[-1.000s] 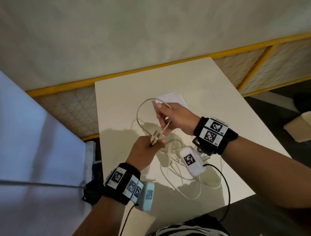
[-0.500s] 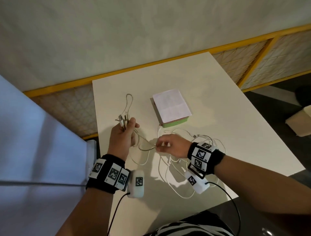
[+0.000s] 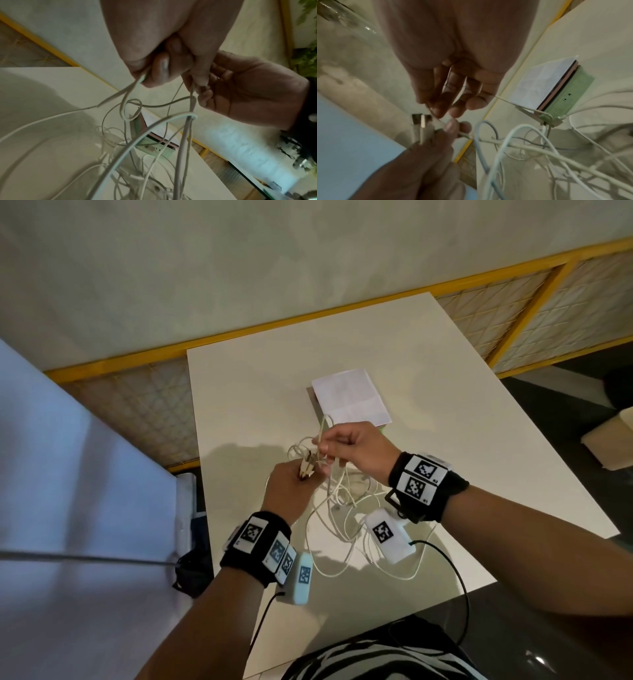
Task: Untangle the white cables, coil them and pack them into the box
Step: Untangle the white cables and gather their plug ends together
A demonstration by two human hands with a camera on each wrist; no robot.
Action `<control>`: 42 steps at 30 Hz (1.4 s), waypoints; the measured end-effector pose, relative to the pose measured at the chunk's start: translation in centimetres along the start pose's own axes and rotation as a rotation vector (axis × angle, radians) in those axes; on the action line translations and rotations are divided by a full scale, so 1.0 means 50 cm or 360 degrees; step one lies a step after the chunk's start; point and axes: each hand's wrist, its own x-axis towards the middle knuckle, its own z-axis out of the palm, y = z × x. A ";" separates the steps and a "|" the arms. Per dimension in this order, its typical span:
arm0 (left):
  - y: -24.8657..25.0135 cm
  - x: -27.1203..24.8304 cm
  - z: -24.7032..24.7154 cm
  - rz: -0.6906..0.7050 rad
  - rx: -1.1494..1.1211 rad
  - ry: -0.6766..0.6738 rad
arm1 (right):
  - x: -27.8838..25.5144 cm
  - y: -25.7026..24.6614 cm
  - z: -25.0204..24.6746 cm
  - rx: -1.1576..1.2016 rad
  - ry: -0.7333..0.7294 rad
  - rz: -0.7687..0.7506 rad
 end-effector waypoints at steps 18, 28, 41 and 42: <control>0.028 0.041 -0.132 -0.0069 -0.1135 0.0403 | -0.050 0.190 -0.061 -0.1421 -0.0103 0.0356; 0.078 -0.006 -0.074 0.0041 -0.0652 0.0271 | -0.039 -0.009 0.050 -0.0231 -0.0356 -0.0015; 0.119 -0.085 -0.305 0.0046 -0.1672 0.0631 | -0.070 0.210 -0.107 -0.1959 -0.0464 0.0696; 0.120 -0.090 -0.311 0.0041 -0.1714 0.0654 | -0.072 0.198 -0.098 -0.2056 -0.0576 0.0627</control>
